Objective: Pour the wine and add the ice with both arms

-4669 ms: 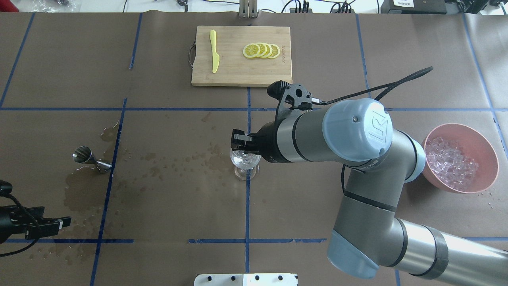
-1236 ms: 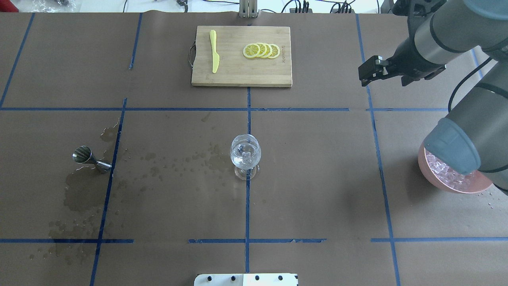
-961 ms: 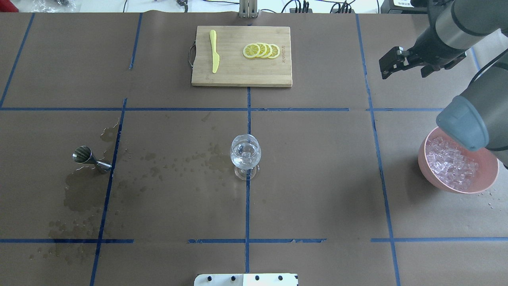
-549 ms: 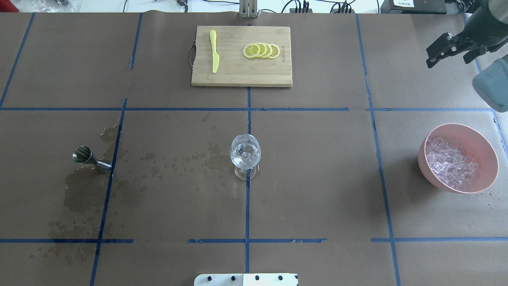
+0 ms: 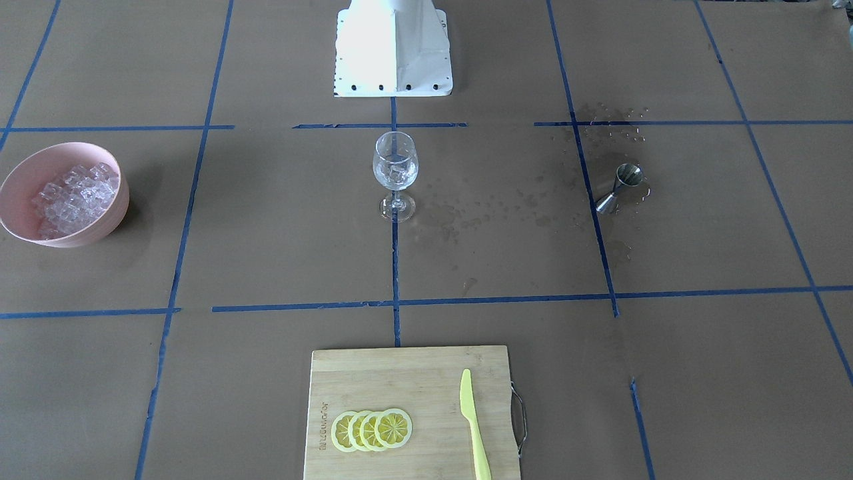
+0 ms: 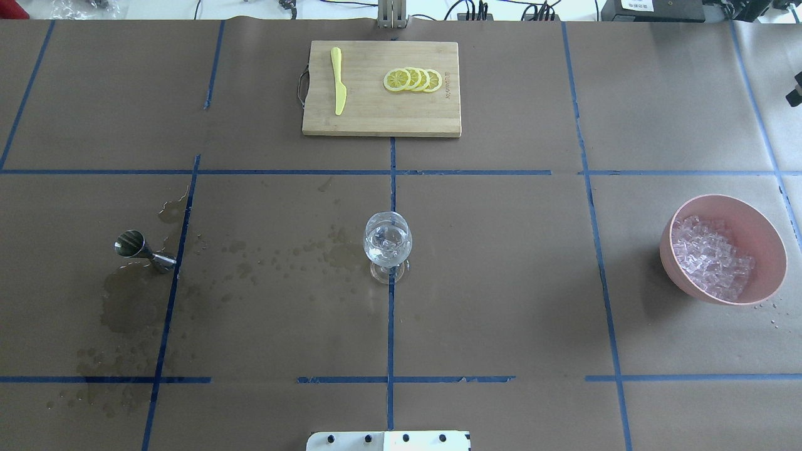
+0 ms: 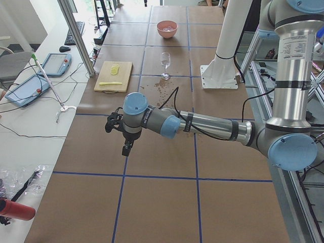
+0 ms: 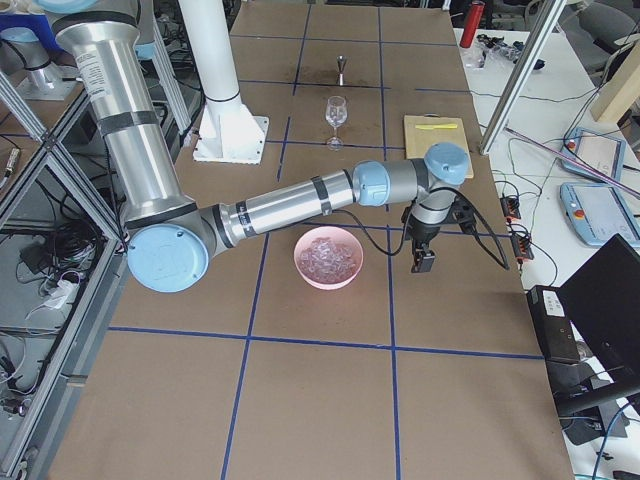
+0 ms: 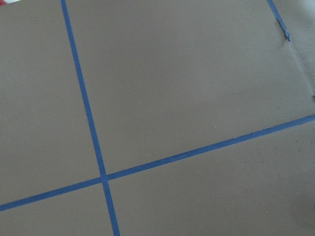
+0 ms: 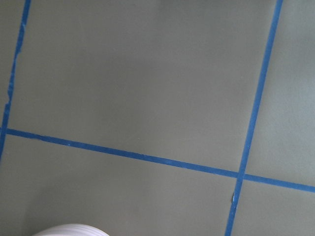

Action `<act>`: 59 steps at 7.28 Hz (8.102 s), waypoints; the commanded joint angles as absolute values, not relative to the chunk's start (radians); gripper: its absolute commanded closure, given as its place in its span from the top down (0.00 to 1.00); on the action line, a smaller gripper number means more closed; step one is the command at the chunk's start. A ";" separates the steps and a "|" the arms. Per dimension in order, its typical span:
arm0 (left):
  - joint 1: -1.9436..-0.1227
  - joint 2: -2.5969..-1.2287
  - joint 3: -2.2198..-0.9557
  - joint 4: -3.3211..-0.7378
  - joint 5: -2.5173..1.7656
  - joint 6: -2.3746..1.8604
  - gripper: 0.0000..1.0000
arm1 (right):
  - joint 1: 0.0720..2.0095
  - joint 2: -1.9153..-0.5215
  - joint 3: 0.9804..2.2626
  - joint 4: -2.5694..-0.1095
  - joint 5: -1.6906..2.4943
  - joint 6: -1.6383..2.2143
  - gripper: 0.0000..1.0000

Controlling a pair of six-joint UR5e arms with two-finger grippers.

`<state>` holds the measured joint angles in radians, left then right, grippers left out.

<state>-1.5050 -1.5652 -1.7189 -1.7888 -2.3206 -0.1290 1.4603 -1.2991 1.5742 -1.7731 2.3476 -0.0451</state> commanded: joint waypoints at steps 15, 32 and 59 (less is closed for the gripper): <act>-1.542 -1.506 -1.650 -1.668 -2.332 -0.052 1.00 | 1.617 -1.470 1.519 -1.594 2.376 0.017 1.00; -1.568 -1.497 -1.686 -1.617 -2.332 0.011 1.00 | 1.617 -1.476 1.513 -1.545 2.387 0.078 1.00; -1.644 -1.565 -1.677 -1.667 -2.332 0.005 1.00 | 1.617 -1.474 1.519 -1.543 2.387 0.078 1.00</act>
<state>-1.6445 -1.5646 -1.6767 -1.6674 -2.3317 0.0046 1.6168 -1.4741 1.5179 -1.5432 2.3869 0.0783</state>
